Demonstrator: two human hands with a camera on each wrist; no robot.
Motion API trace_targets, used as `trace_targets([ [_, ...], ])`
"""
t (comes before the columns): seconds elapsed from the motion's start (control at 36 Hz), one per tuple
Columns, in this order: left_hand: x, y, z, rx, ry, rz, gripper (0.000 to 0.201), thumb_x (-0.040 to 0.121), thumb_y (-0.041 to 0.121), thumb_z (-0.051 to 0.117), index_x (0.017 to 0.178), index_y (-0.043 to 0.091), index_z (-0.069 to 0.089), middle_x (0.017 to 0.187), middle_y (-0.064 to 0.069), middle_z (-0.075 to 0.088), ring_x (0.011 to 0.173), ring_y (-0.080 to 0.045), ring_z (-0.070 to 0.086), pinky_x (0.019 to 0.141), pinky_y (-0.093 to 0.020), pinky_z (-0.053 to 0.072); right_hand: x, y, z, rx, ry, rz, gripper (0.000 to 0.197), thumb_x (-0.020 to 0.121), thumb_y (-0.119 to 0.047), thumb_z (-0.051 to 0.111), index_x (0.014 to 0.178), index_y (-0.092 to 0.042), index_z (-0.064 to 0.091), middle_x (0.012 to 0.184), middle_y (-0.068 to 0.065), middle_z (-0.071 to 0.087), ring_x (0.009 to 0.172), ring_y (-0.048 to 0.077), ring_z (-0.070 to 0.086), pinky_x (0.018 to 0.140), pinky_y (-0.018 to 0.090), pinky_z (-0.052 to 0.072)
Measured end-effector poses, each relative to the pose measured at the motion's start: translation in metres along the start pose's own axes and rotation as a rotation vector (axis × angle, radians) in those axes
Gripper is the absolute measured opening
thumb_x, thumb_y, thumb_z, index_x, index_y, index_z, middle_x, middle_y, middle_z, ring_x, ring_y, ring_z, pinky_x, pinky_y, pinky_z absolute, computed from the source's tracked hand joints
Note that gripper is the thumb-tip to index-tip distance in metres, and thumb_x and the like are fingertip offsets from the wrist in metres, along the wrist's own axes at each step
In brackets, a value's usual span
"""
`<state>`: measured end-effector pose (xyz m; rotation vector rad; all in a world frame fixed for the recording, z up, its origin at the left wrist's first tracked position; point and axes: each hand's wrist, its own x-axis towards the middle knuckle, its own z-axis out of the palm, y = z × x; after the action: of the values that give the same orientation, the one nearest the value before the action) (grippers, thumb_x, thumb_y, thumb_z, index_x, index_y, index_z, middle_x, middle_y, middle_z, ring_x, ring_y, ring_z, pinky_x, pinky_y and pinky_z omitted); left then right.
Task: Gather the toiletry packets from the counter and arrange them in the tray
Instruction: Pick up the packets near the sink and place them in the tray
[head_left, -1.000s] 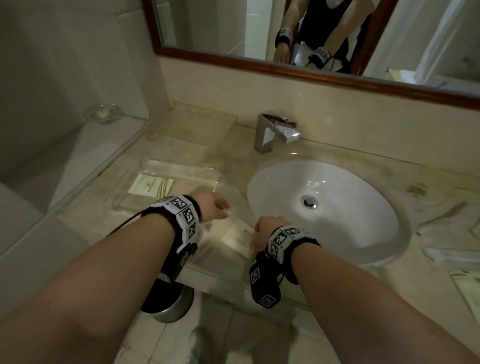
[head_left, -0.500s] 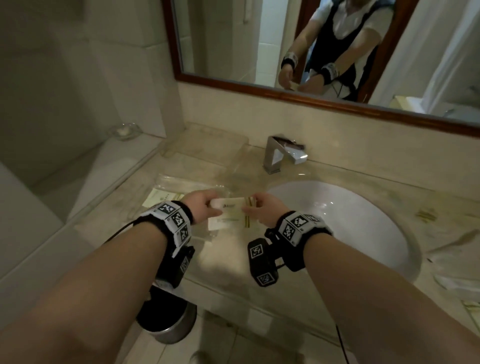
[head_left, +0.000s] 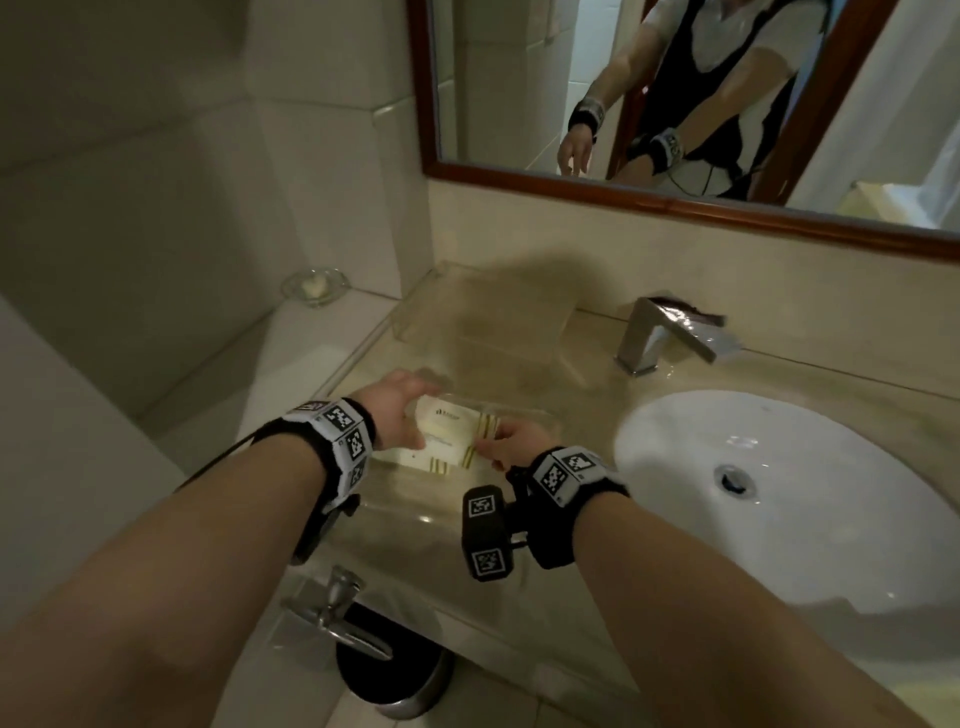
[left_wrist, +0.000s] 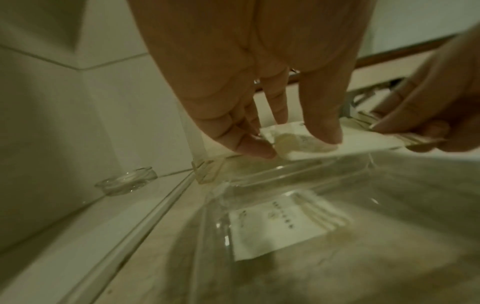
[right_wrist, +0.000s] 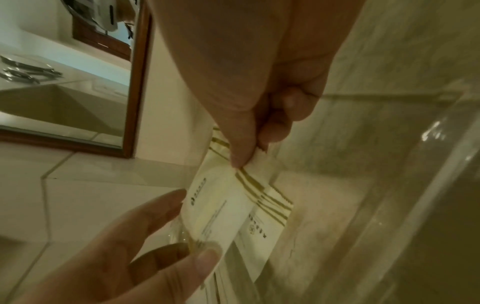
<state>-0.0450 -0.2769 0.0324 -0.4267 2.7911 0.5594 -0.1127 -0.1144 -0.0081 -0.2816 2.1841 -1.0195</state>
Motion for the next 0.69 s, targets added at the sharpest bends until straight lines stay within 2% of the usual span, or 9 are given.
trace_targets([
  [0.08,0.016,-0.019,0.001,0.219,-0.094,0.042,0.082,0.078,0.023,0.073,0.145,0.025,0.027,0.153,-0.002,0.022,0.136,-0.021,0.033,0.111,-0.027,0.031,0.016,-0.007,0.016,-0.031,-0.023,0.046,0.017,0.089,-0.026,0.061,0.075,-0.017,0.058,0.079,0.004,0.062,0.076,0.021,0.057,0.073,0.033,0.047],
  [0.17,0.031,-0.033,0.006,0.361,-0.183,0.057,0.089,0.076,0.022,0.073,0.148,0.024,0.020,0.155,-0.003,0.019,0.142,-0.021,0.023,0.116,-0.027,0.023,0.031,-0.010,0.027,-0.076,-0.034,0.067,0.024,0.090,-0.028,0.059,0.070,-0.016,0.055,0.088,0.006,0.062,0.079,0.021,0.056,0.067,0.029,0.046],
  [0.25,0.043,-0.044,0.015,0.408,-0.228,0.038,0.090,0.076,0.021,0.072,0.148,0.025,0.018,0.155,-0.004,0.020,0.141,-0.022,0.027,0.115,-0.027,0.025,0.043,-0.009,0.039,-0.129,-0.020,0.069,0.019,0.090,-0.025,0.056,0.074,-0.015,0.056,0.085,0.005,0.062,0.071,0.018,0.056,0.061,0.026,0.045],
  [0.33,0.050,-0.052,0.023,0.445,-0.258,0.060,0.086,0.077,0.019,0.070,0.148,0.024,0.021,0.153,-0.004,0.024,0.139,-0.023,0.032,0.113,-0.026,0.029,0.049,-0.010,0.049,-0.140,0.015,0.097,0.012,0.088,-0.023,0.060,0.086,-0.012,0.062,0.088,0.008,0.065,0.082,0.023,0.063,0.071,0.030,0.053],
  [0.39,0.055,-0.053,0.026,0.443,-0.283,0.066,0.086,0.078,0.017,0.069,0.148,0.025,0.020,0.153,-0.004,0.023,0.137,-0.024,0.035,0.110,-0.027,0.033,0.052,-0.011,0.055,-0.127,0.043,0.124,0.023,0.085,-0.022,0.063,0.103,-0.008,0.063,0.100,0.012,0.068,0.096,0.029,0.066,0.085,0.039,0.056],
  [0.42,0.056,-0.053,0.027,0.447,-0.297,0.064,0.087,0.078,0.015,0.069,0.148,0.025,0.018,0.154,-0.005,0.021,0.137,-0.024,0.035,0.110,-0.028,0.034,0.053,-0.013,0.056,-0.123,0.058,0.140,0.030,0.083,-0.022,0.064,0.109,-0.007,0.061,0.106,0.013,0.068,0.100,0.029,0.065,0.088,0.041,0.055],
  [0.53,0.059,-0.055,0.031,0.454,-0.297,0.092,0.090,0.076,0.016,0.072,0.148,0.025,0.019,0.149,-0.005,0.027,0.132,-0.025,0.041,0.107,-0.031,0.040,0.056,-0.013,0.053,-0.214,0.084,0.169,0.045,0.086,-0.028,0.064,0.124,-0.008,0.050,0.121,0.012,0.062,0.110,0.027,0.060,0.089,0.032,0.050],
  [0.61,0.059,-0.056,0.029,0.465,-0.291,0.096,0.088,0.074,0.019,0.072,0.146,0.024,0.022,0.145,-0.006,0.031,0.126,-0.028,0.047,0.103,-0.036,0.045,0.057,-0.012,0.049,-0.248,0.071,0.203,0.043,0.087,-0.031,0.063,0.121,-0.006,0.056,0.120,0.011,0.063,0.112,0.026,0.060,0.085,0.030,0.048],
  [0.69,0.058,-0.054,0.028,0.476,-0.275,0.100,0.082,0.075,0.024,0.072,0.144,0.023,0.027,0.139,-0.006,0.037,0.121,-0.029,0.051,0.102,-0.037,0.046,0.058,-0.011,0.050,-0.230,0.040,0.194,0.033,0.088,-0.035,0.062,0.102,-0.007,0.070,0.105,0.011,0.071,0.099,0.027,0.066,0.082,0.031,0.052],
])
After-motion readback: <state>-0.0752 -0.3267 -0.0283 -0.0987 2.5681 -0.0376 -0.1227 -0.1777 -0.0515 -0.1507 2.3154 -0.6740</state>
